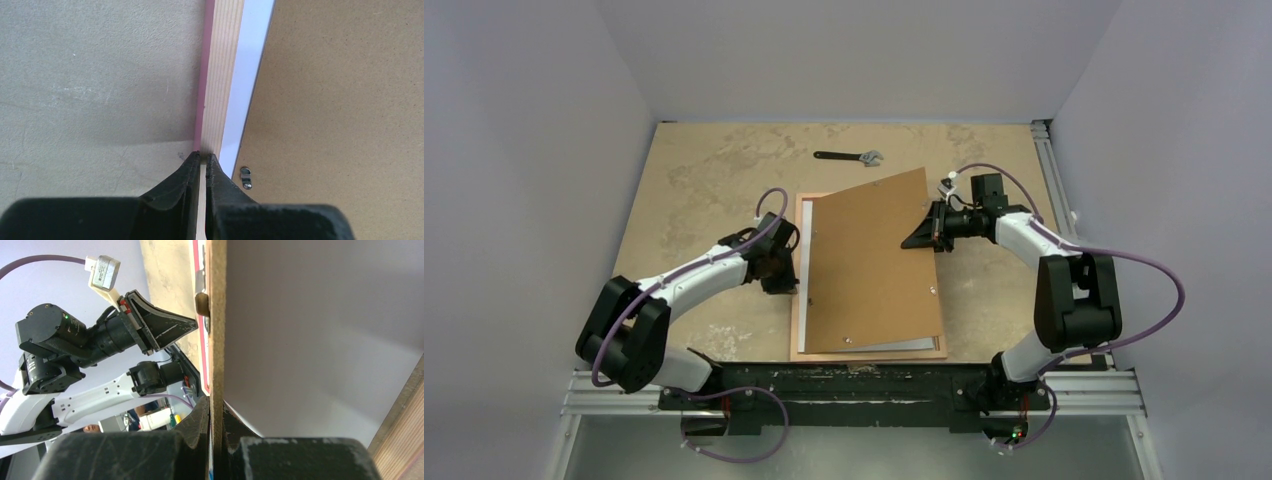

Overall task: Put the photo into the frame
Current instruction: Place the photo frame item in the photo frame.

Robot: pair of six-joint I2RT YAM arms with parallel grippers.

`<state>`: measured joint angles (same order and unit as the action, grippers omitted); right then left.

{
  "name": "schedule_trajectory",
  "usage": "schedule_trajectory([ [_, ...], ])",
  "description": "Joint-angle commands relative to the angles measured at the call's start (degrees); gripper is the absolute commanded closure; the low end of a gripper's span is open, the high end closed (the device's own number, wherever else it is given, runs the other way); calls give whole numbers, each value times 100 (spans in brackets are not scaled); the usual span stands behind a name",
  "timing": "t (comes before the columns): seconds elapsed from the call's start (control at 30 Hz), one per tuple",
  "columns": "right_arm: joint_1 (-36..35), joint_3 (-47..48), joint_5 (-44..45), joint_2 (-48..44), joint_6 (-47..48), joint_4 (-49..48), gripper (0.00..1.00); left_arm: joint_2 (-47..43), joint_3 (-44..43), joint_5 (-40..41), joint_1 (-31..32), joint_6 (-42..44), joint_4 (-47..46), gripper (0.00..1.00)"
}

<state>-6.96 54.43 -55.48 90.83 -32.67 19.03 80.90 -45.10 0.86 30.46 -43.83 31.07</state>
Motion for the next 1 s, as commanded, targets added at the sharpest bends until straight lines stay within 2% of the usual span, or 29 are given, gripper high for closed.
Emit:
schedule_trajectory([
  [0.0, -92, 264, -94, 115, 200, 42, 100, 163, -19, 318, -5, 173, 150, 96],
  [0.3, -174, 383, -49, 230, 430, 268, 100, 187, -43, 300, 4, 224, 176, 96],
  [0.97, -539, 267, 301, 562, 418, 110, 100, 317, -160, 310, 45, 295, 261, 98],
])
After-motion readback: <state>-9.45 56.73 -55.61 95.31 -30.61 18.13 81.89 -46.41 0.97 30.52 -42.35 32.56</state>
